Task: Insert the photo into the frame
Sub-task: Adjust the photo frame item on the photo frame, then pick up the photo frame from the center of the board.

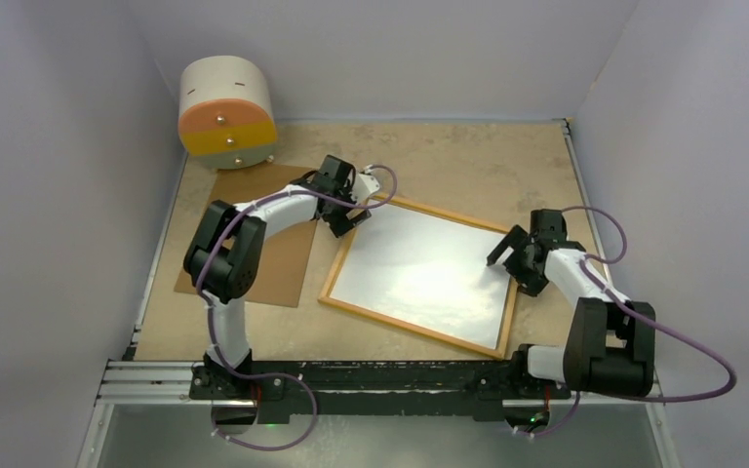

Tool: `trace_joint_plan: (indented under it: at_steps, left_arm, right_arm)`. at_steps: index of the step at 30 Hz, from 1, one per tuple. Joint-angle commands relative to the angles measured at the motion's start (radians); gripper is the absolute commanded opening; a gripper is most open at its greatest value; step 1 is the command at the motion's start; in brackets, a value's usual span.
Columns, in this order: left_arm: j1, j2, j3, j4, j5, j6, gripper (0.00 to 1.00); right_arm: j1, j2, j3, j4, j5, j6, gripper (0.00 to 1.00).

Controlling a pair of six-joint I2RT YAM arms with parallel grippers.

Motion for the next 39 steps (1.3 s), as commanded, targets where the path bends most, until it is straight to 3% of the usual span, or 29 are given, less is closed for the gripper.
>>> trace_joint_plan:
  at_steps: [1,11,17,26,31,36,38,39]
  left_arm:
    - [-0.001,-0.117,-0.043,-0.156,0.205,0.135,1.0]
    - [-0.045,-0.319,-0.177,-0.313,0.379,0.399,1.0]
    - [-0.303,-0.411,-0.364,-0.353,0.258,0.372,1.0]
    - [-0.378,-0.387,-0.425,-0.241,0.153,0.289,0.97]
    - [-0.388,-0.314,-0.39,-0.232,0.135,0.219,0.66]
    - [-0.395,-0.302,-0.369,-0.233,0.117,0.169,0.22]
    - [-0.396,-0.297,-0.343,-0.236,0.104,0.129,0.01]
    - [-0.395,-0.29,-0.324,-0.245,0.105,0.108,0.0]
  right_arm:
    - [-0.003,0.087,0.004,0.075,-0.142,0.048,0.94]
    - [-0.003,0.264,0.131,0.243,-0.272,0.162,0.88]
    - [-0.005,0.259,0.12,0.235,-0.258,0.162,0.88]
    - [-0.012,0.199,0.142,0.192,-0.209,0.147,0.86]
    - [-0.013,0.174,0.166,0.148,-0.18,0.145,0.86]
    - [-0.025,0.147,0.212,0.084,-0.157,0.151,0.92]
    - [-0.028,0.126,0.237,0.046,-0.128,0.151,0.94]
    - [-0.03,0.113,0.251,0.027,-0.11,0.151,0.95]
